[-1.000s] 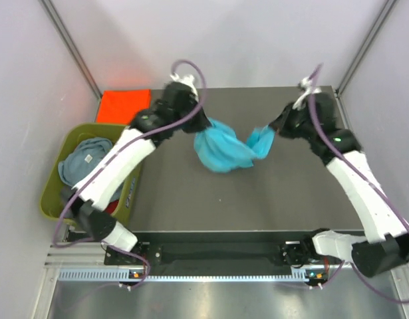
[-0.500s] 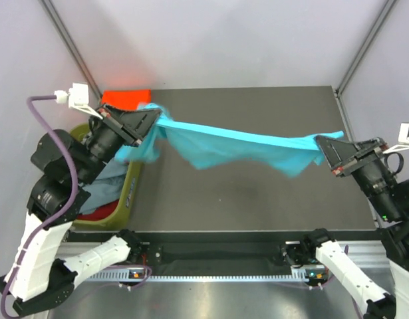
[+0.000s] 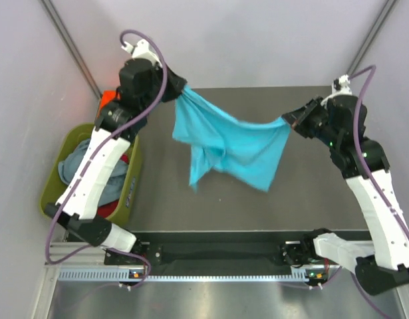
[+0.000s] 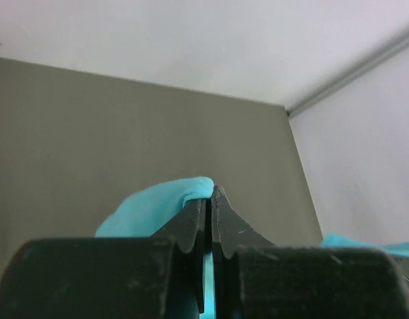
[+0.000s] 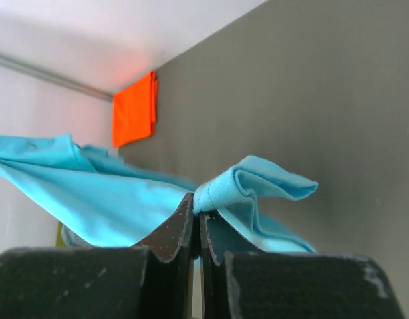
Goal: Fold and stack the t-shirts
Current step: Flatten the tshirt out
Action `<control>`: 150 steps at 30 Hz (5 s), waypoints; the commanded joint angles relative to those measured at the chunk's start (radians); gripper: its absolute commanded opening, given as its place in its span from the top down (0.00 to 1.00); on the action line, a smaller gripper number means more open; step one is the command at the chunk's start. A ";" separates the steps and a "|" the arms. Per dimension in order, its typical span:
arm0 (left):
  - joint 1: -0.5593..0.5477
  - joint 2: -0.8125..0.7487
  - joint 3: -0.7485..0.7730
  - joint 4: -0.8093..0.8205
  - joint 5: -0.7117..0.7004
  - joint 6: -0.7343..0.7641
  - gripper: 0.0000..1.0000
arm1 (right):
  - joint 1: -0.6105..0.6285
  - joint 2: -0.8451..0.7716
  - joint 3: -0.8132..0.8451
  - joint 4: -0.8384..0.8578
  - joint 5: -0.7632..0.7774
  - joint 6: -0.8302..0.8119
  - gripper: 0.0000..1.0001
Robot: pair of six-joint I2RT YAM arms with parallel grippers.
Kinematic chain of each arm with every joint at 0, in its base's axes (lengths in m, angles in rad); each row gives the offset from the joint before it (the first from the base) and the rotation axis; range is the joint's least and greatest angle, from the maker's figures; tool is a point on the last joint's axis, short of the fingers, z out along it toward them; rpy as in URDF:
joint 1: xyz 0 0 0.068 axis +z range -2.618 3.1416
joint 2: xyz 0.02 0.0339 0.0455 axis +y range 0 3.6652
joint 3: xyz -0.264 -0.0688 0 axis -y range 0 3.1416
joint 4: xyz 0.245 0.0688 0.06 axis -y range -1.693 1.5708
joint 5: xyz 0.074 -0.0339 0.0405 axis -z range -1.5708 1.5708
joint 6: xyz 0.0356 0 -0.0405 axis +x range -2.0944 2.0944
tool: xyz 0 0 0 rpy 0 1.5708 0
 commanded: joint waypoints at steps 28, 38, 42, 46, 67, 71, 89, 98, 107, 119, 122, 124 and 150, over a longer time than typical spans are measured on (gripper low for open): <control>0.256 -0.649 -1.047 -0.118 0.373 -0.123 0.17 | -0.241 -0.276 -0.646 -0.110 -0.302 -0.117 0.35; 0.256 0.097 -0.564 -0.041 0.364 0.076 0.34 | -0.283 0.247 -0.275 -0.021 -0.169 -0.190 0.32; 0.256 0.310 -0.330 -0.104 0.342 0.157 0.34 | -0.287 0.340 -0.238 -0.029 -0.115 -0.207 0.36; 0.256 0.575 -0.071 -0.243 0.315 0.217 0.33 | -0.318 0.450 -0.223 -0.015 -0.089 -0.238 0.38; 0.234 0.683 -0.105 -0.151 0.428 0.201 0.46 | -0.419 0.822 -0.124 0.051 0.039 -0.312 0.58; 0.234 0.686 -0.094 -0.157 0.431 0.199 0.47 | -0.427 0.838 -0.135 0.072 0.040 -0.310 0.65; 0.234 0.634 -0.117 -0.165 0.417 0.195 0.46 | -0.429 0.786 -0.187 0.054 -0.036 -0.336 0.69; 0.234 0.606 -0.165 -0.164 0.408 0.196 0.45 | -0.429 0.799 -0.224 0.083 -0.070 -0.356 0.75; 0.234 0.569 -0.161 -0.173 0.367 0.199 0.40 | -0.433 0.682 -0.194 0.028 0.005 -0.356 1.00; 0.244 0.617 -0.079 0.153 0.163 0.224 0.40 | -0.386 0.377 -0.354 -0.061 -0.081 -0.313 1.00; 0.256 0.670 -0.037 0.189 0.157 0.208 0.42 | -0.384 0.326 -0.406 -0.061 -0.105 -0.329 1.00; 0.262 0.721 0.012 0.223 0.157 0.205 0.42 | -0.384 0.308 -0.425 -0.075 -0.119 -0.332 1.00; 0.328 0.982 0.156 0.438 0.095 0.328 0.45 | -0.386 0.249 -0.430 -0.159 -0.138 -0.324 1.00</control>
